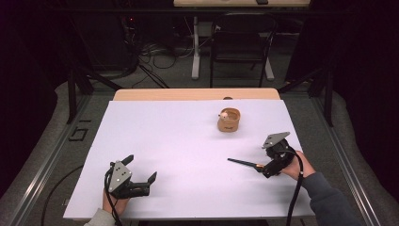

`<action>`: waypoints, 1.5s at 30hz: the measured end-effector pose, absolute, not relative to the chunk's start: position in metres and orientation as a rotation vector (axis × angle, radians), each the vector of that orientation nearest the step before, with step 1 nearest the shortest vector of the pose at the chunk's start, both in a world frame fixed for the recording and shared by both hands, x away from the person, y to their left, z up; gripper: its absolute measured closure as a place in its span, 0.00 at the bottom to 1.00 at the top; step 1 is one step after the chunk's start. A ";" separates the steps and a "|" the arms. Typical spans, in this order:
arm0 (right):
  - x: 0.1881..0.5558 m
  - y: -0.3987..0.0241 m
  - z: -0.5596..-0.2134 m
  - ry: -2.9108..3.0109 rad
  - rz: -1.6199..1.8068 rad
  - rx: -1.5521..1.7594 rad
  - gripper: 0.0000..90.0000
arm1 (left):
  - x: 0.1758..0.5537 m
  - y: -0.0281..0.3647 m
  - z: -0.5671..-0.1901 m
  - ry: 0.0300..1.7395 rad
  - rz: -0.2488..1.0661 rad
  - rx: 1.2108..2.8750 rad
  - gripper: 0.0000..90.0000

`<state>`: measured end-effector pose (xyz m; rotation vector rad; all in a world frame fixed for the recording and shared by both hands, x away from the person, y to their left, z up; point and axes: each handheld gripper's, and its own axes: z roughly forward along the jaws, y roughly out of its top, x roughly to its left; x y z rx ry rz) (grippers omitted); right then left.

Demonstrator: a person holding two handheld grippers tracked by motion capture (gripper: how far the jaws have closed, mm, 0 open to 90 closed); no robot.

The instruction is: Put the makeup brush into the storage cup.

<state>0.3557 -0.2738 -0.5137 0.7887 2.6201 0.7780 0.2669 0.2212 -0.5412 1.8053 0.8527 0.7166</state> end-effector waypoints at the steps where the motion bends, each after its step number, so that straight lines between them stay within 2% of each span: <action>1: 0.356 -0.273 -0.513 2.646 0.738 0.780 0.00 | 0.267 0.221 -0.541 0.853 0.717 1.805 0.00; 6: 0.359 -0.270 -0.515 2.674 0.703 0.757 0.01 | 0.267 0.221 -0.541 0.845 0.710 1.811 0.00; 12: 0.361 -0.270 -0.511 2.724 0.600 0.731 0.11 | 0.267 0.221 -0.541 0.844 0.706 1.813 0.00; 20: 0.364 -0.267 -0.510 2.805 0.499 0.656 0.36 | 0.267 0.220 -0.541 0.846 0.701 1.816 0.00; 21: 0.364 -0.267 -0.510 2.805 0.499 0.656 0.36 | 0.267 0.220 -0.541 0.846 0.701 1.816 0.00; 23: 0.365 -0.263 -0.512 2.835 0.457 0.608 0.44 | 0.267 0.220 -0.541 0.846 0.700 1.818 0.00; 24: 0.365 -0.263 -0.512 2.835 0.457 0.608 0.44 | 0.267 0.220 -0.541 0.846 0.699 1.818 0.00; 25: 0.366 -0.261 -0.512 2.857 0.412 0.569 0.50 | 0.267 0.220 -0.541 0.847 0.699 1.819 0.00; 32: 0.368 -0.255 -0.516 2.902 0.377 0.537 0.62 | 0.267 0.220 -0.541 0.845 0.698 1.824 0.00; 33: 0.369 -0.253 -0.514 2.933 0.285 0.512 0.66 | 0.267 0.220 -0.542 0.847 0.697 1.824 0.00; 45: 0.374 -0.244 -0.519 2.977 0.166 0.468 0.76 | 0.268 0.219 -0.542 0.844 0.689 1.832 0.00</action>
